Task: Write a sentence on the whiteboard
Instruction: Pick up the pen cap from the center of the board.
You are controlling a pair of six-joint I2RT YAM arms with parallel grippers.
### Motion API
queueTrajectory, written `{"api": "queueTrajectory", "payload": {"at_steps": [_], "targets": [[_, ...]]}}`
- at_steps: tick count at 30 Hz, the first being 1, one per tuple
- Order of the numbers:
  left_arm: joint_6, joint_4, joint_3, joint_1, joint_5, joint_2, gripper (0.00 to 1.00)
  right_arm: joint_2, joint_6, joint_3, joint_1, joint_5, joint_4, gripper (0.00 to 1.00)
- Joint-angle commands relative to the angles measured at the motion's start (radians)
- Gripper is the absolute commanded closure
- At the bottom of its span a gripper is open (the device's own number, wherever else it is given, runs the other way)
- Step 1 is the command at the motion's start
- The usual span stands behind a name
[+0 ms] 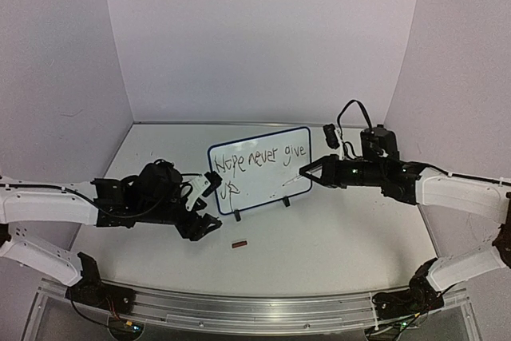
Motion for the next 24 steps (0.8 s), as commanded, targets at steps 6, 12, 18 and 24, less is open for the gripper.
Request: {"api": "queueTrajectory", "payload": {"at_steps": [6, 12, 18, 24], "targets": [[0.014, 0.184, 0.042, -0.016, 0.067, 0.228, 0.53, -0.077, 0.043, -0.038, 0.0, 0.055, -0.03, 1.0], [0.042, 0.247, 0.07, -0.017, 0.088, 0.329, 0.61, -0.087, 0.05, -0.047, 0.0, 0.075, -0.031, 1.0], [0.073, 0.242, 0.118, -0.041, 0.079, 0.427, 0.65, -0.096, 0.058, -0.055, 0.0, 0.097, -0.031, 1.0], [0.083, 0.239, 0.128, -0.052, 0.054, 0.475, 0.68, -0.113, 0.064, -0.073, 0.0, 0.125, -0.029, 1.0]]}}
